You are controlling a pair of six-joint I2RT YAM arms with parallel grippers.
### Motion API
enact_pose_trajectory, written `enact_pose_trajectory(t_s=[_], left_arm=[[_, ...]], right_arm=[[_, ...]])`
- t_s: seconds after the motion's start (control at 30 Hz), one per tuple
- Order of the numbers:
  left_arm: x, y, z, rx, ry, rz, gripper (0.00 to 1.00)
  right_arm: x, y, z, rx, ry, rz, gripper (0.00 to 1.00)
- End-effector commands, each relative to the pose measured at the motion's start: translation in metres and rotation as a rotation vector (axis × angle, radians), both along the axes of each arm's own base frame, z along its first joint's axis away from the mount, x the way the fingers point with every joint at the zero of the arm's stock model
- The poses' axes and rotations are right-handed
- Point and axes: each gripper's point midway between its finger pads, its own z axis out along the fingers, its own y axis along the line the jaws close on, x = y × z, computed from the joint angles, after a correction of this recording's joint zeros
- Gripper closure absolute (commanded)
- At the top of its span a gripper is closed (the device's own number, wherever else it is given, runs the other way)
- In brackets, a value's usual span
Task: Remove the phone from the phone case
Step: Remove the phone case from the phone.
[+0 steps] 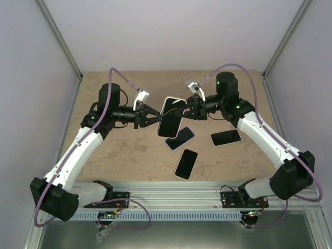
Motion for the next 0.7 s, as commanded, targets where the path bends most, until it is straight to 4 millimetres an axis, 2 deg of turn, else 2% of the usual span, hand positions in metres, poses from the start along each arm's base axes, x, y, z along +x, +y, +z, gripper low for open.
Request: enact_pose_trajectory(t_s=[0.0, 0.1, 0.33, 0.4, 0.5, 0.67], left_arm=[[-0.009, -0.006, 0.035, -0.109, -0.106, -0.053, 0.85], [-0.018, -0.006, 0.034, -0.127, -0.087, -0.089, 0.88], [-0.023, -0.007, 0.023, -0.131, -0.020, -0.106, 0.96], [-0.022, -0.008, 0.019, -0.126, -0.016, -0.095, 0.95], [-0.026, -0.014, 0.016, -0.126, -0.007, -0.117, 0.87], [-0.027, -0.023, 0.010, -0.120, 0.013, -0.141, 0.88]], right_arm=[[-0.039, 0.014, -0.006, 0.010, 0.041, 0.196, 0.99], [-0.034, 0.014, -0.005, 0.012, 0.044, 0.191, 1.00], [-0.025, 0.016, -0.001, 0.017, 0.054, 0.168, 1.00], [-0.025, 0.017, 0.000, 0.017, 0.049, 0.157, 0.99], [-0.024, 0.017, -0.001, 0.015, 0.050, 0.153, 0.99], [-0.025, 0.018, -0.001, 0.016, 0.042, 0.156, 0.99]])
